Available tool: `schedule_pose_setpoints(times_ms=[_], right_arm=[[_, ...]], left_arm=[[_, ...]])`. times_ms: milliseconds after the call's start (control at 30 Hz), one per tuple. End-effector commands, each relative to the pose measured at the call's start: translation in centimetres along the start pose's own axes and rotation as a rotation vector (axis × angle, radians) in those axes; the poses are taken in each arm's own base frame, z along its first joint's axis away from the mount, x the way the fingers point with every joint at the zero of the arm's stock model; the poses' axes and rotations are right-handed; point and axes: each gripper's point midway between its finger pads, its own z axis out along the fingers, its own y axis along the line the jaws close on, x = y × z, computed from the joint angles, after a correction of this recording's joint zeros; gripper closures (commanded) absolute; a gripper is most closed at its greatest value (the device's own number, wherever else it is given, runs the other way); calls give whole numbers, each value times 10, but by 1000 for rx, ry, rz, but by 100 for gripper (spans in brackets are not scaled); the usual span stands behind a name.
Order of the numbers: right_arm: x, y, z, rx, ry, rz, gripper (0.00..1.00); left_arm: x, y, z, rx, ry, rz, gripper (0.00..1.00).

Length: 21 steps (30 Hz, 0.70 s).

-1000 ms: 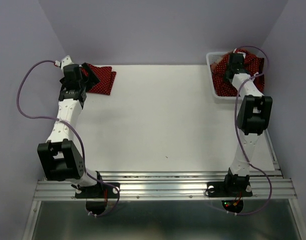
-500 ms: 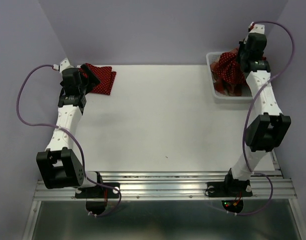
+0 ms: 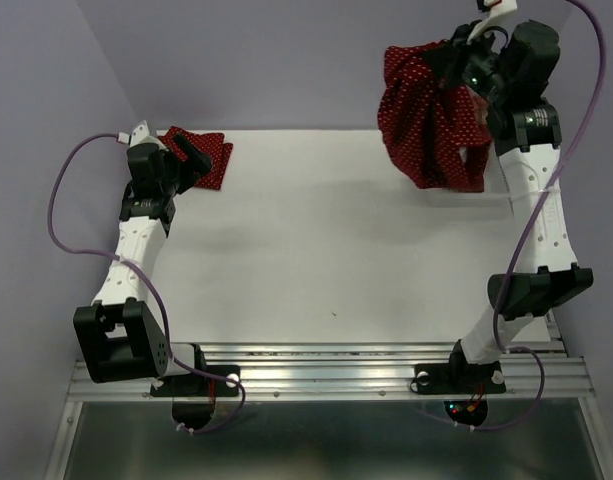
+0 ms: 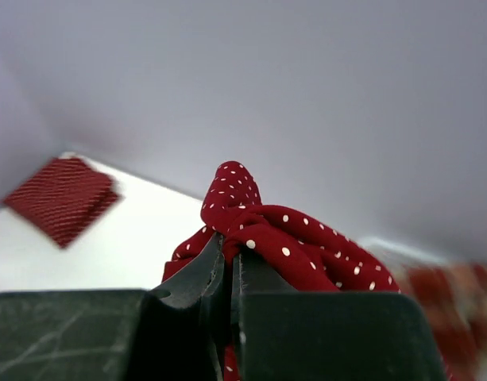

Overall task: Fold and stack the skirts
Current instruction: Move the skirt to the center of the board

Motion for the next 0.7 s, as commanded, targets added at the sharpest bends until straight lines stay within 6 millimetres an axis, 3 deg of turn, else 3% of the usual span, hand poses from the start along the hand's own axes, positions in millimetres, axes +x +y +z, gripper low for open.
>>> schedule_pose_setpoints(times_ms=[0, 33, 133, 267, 300, 367, 400, 433, 500, 533, 567, 600, 633, 667], right_arm=[[-63, 111, -7, -345, -152, -13, 99], [-76, 126, -9, -405, -194, -17, 99], [-91, 159, -17, -578, -247, 55, 99], [-57, 157, -2, -571, -186, 183, 96], [-15, 146, 9, -494, -97, 246, 93], [43, 134, 13, -411, 11, 284, 88], [60, 130, 2, -368, 39, 285, 85], [140, 111, 3, -240, 183, 315, 74], [206, 90, -14, -77, 314, 340, 55], [226, 80, -27, 1, 358, 346, 33], [268, 64, -47, 126, 477, 340, 29], [278, 58, -57, 167, 519, 326, 24], [284, 54, -72, 210, 565, 313, 3], [283, 53, -78, 218, 571, 310, 0]], left_arm=[[1, -18, -2, 81, 10, -12, 1], [5, -16, -2, 75, 20, -24, 1], [10, -6, -7, 21, 9, -115, 1], [12, 7, -26, -81, -9, -246, 1], [10, 12, -35, -119, -24, -279, 1], [16, 20, -44, -158, -27, -303, 1], [17, 26, -54, -192, -37, -310, 1], [20, 33, -57, -223, -45, -315, 1], [34, 46, -70, -281, -19, -318, 1], [38, 50, -73, -295, -12, -311, 1], [51, 58, -77, -323, 23, -291, 1], [56, 61, -81, -333, 34, -284, 1], [62, 63, -82, -336, 58, -274, 1], [76, 70, -82, -346, 102, -250, 1]])
